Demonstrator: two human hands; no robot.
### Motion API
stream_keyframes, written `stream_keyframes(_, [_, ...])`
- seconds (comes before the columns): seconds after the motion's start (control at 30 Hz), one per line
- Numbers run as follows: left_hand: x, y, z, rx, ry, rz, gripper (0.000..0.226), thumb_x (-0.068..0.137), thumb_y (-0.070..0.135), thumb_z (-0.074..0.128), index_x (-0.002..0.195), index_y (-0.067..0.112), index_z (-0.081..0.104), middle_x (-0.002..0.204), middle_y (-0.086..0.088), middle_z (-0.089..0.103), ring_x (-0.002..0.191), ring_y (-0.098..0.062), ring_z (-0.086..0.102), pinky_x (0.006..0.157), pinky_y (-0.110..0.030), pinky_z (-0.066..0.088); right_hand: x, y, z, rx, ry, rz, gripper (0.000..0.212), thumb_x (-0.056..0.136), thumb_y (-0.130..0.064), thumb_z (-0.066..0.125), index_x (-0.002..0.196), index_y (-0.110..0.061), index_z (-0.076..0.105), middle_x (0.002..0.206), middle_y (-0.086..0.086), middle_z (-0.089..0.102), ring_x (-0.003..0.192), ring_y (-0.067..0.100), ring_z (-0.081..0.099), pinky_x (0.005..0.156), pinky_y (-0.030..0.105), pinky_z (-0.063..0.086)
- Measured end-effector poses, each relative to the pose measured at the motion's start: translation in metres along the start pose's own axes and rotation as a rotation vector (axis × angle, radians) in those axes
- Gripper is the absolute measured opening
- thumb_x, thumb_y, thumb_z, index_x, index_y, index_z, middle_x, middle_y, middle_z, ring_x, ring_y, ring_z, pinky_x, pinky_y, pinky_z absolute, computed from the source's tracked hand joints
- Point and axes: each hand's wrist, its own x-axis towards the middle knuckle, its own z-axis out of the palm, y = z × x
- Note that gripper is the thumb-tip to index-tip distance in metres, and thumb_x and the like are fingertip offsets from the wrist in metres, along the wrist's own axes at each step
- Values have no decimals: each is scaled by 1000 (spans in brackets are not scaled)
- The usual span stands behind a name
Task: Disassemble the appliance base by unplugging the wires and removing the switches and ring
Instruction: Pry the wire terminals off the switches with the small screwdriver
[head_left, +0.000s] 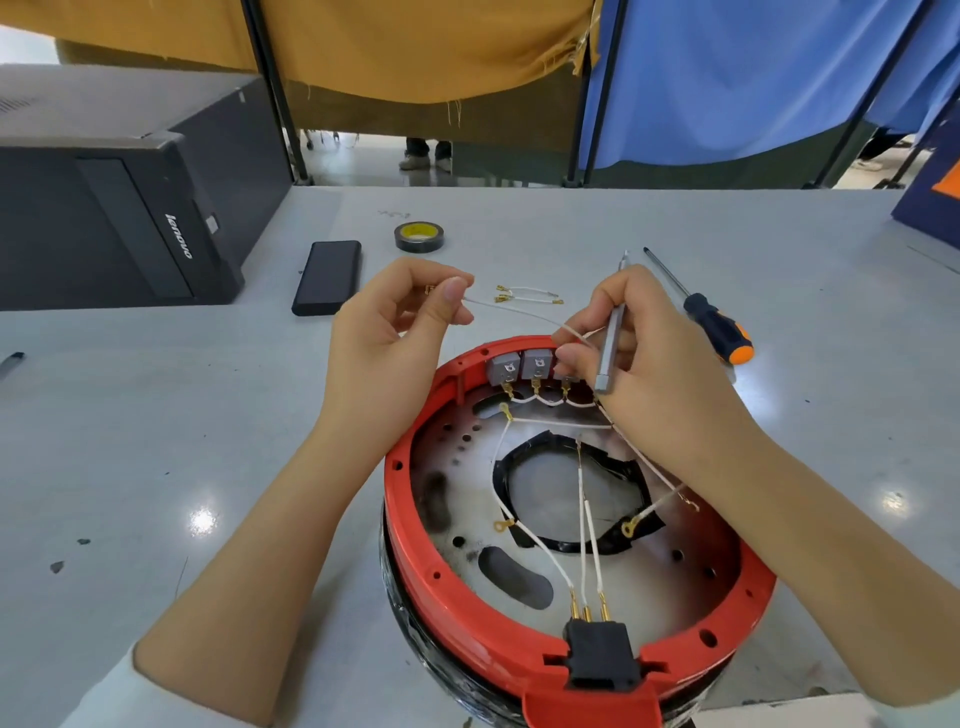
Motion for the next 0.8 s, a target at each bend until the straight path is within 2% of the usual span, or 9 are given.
stream_keyframes(0.13, [1, -1, 0, -3, 16, -61, 10, 93, 23, 58, 89, 28, 65, 69, 15, 67, 73, 1, 62, 71, -10, 45, 5, -3, -4, 12, 105, -15, 38, 87, -12, 67, 79, -41, 43, 82, -8, 67, 75, 2, 66, 65, 21, 55])
stream_keyframes(0.2, [1, -3, 1, 0, -51, -130, 8, 93, 25, 57, 96, 28, 64, 78, 12, 69, 81, -3, 64, 77, -15, 48, 14, -3, -11, -39, 103, -1, 35, 86, -12, 69, 77, -37, 45, 80, -9, 68, 75, -3, 65, 64, 18, 53])
stream_keyframes(0.27, [0, -6, 4, 8, -142, -248, 23, 92, 32, 57, 114, 31, 54, 92, 8, 68, 89, -8, 63, 80, -17, 48, 33, 0, -22, -99, 77, 23, 34, 83, -12, 72, 75, -33, 47, 77, -9, 68, 73, -7, 63, 64, 13, 48])
stream_keyframes(0.33, [1, -11, 5, 56, -203, -366, 38, 90, 39, 57, 125, 35, 43, 98, 9, 66, 89, -1, 61, 74, -9, 43, 59, 7, -34, -71, 0, 100, 34, 80, -10, 75, 74, -29, 47, 75, -8, 69, 68, -7, 64, 59, 8, 45])
stream_keyframes(0.43, [1, -14, 3, 135, -265, -432, 24, 91, 38, 55, 115, 36, 53, 95, 14, 66, 83, 7, 60, 70, -4, 40, 96, 31, -39, -35, -85, 258, 31, 79, -10, 76, 77, -21, 47, 86, 2, 72, 70, -1, 65, 55, 11, 45])
stream_keyframes(0.53, [1, -16, 3, 163, -300, -417, 13, 92, 34, 54, 97, 37, 66, 93, 21, 68, 90, 1, 61, 79, -16, 44, 120, 66, -24, -9, -131, 392, 31, 81, -7, 74, 78, -19, 46, 96, 12, 69, 72, 8, 60, 57, 19, 46])
stream_keyframes(0.6, [1, -18, 3, 159, -304, -420, 14, 93, 33, 53, 95, 38, 67, 91, 22, 68, 91, 0, 62, 82, -20, 46, 129, 84, -9, -32, -172, 445, 31, 80, -6, 74, 78, -19, 46, 90, 11, 64, 73, 15, 54, 58, 24, 44])
stream_keyframes(0.7, [1, -19, 2, 154, -315, -426, 15, 93, 34, 52, 95, 39, 67, 91, 21, 69, 92, -3, 63, 87, -27, 48, 138, 103, 13, -185, -242, 355, 34, 78, -6, 76, 75, -21, 46, 75, -1, 54, 77, 19, 54, 60, 23, 40])
stream_keyframes(0.8, [1, -19, 2, 179, -329, -413, 16, 93, 35, 51, 95, 40, 66, 92, 25, 67, 91, 1, 62, 85, -24, 47, 142, 111, 22, -331, -239, 247, 34, 77, -7, 74, 75, -24, 45, 73, -5, 53, 76, 19, 53, 57, 24, 38])
